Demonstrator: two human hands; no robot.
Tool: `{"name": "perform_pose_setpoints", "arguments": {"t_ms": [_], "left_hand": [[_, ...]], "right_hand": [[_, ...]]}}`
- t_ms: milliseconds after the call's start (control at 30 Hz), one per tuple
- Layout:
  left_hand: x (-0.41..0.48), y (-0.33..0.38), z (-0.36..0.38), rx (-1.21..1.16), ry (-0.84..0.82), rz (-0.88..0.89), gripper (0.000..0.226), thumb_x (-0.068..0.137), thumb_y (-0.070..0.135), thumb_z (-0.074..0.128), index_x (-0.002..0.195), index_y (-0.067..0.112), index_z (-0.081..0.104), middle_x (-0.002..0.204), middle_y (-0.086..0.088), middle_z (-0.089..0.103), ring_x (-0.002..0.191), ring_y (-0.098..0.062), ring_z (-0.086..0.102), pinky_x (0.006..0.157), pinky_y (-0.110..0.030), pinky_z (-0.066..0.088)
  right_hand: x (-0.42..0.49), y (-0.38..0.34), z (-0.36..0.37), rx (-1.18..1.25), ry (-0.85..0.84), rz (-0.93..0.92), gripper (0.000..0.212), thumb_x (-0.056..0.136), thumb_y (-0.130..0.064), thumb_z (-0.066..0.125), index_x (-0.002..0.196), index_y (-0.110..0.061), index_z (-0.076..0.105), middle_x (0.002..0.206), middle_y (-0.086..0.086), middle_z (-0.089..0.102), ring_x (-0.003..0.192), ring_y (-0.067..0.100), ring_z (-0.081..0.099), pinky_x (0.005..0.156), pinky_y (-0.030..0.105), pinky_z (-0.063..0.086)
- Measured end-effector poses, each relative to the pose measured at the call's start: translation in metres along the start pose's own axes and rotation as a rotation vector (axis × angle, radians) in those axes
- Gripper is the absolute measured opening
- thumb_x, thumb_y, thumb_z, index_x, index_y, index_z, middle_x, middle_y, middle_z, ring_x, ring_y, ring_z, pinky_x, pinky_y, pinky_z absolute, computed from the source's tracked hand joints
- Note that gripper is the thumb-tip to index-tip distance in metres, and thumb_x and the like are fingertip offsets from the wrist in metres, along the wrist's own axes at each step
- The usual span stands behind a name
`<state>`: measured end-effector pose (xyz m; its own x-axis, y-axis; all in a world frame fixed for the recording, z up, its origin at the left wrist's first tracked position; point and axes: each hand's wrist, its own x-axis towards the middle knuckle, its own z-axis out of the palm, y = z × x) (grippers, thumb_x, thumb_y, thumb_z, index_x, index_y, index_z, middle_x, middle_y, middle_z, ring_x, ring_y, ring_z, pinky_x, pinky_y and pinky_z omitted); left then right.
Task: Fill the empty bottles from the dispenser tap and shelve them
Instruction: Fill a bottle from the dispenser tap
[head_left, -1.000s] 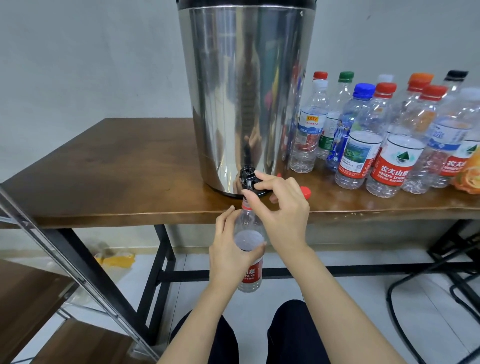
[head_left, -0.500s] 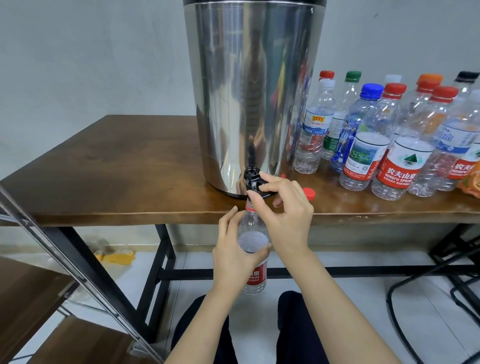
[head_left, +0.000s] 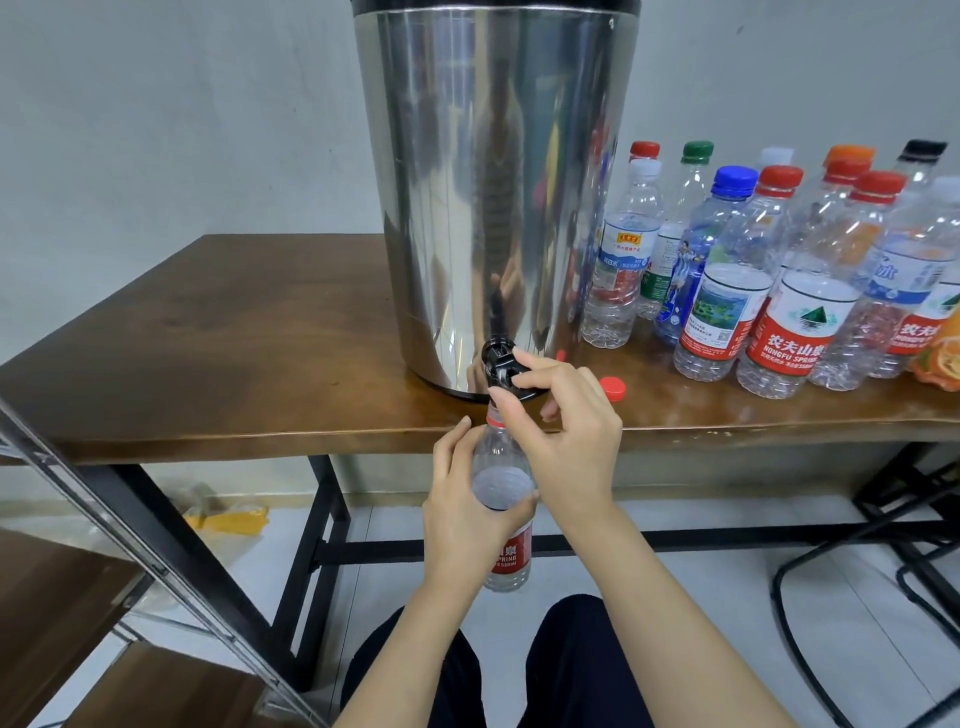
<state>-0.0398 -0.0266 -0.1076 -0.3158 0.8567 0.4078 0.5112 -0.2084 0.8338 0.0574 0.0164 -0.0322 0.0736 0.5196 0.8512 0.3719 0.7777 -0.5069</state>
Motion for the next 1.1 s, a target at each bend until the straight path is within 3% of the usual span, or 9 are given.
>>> {"name": "perform_pose_setpoints", "arguments": {"t_ms": [333, 533, 733, 1100], "left_hand": [[-0.0031, 0.0021, -0.0005, -0.009, -0.006, -0.009, 0.081, 0.065, 0.041, 0.089, 0.134, 0.035, 0.046, 0.144, 0.027, 0.034, 0.117, 0.023, 0.04, 0.079, -0.006, 0.039], [-0.0017, 0.0016, 0.0019, -0.004, 0.023, -0.012, 0.082, 0.065, 0.044, 0.088, 0.134, 0.035, 0.046, 0.145, 0.027, 0.034, 0.122, 0.01, 0.045, 0.086, -0.016, 0.047], [-0.0012, -0.0006, 0.0045, -0.017, 0.026, -0.007, 0.083, 0.064, 0.042, 0.09, 0.135, 0.034, 0.046, 0.145, 0.026, 0.033, 0.123, 0.01, 0.045, 0.084, -0.009, 0.043], [-0.0021, 0.0001, 0.0035, -0.026, 0.03, -0.007, 0.082, 0.065, 0.047, 0.087, 0.135, 0.03, 0.048, 0.145, 0.026, 0.034, 0.124, 0.012, 0.043, 0.084, -0.006, 0.04]], "right_hand": [[-0.0016, -0.0023, -0.0034, -0.04, -0.027, 0.006, 0.029, 0.088, -0.041, 0.066, 0.086, -0.012, 0.069, 0.113, -0.007, 0.071, 0.076, -0.004, 0.046, 0.07, 0.01, 0.04], [0.0005, -0.0038, -0.0047, -0.026, -0.047, 0.007, 0.031, 0.087, -0.043, 0.066, 0.088, -0.012, 0.07, 0.114, -0.009, 0.069, 0.076, -0.008, 0.046, 0.07, 0.007, 0.039], [0.001, -0.0002, -0.0023, 0.007, -0.028, -0.007, 0.029, 0.087, -0.039, 0.067, 0.085, -0.01, 0.069, 0.113, -0.012, 0.066, 0.075, 0.0, 0.051, 0.067, 0.01, 0.041], [0.0003, -0.0012, -0.0013, 0.019, -0.018, -0.006, 0.027, 0.087, -0.037, 0.068, 0.085, -0.01, 0.069, 0.112, -0.009, 0.068, 0.071, -0.003, 0.048, 0.064, 0.012, 0.043]]}}
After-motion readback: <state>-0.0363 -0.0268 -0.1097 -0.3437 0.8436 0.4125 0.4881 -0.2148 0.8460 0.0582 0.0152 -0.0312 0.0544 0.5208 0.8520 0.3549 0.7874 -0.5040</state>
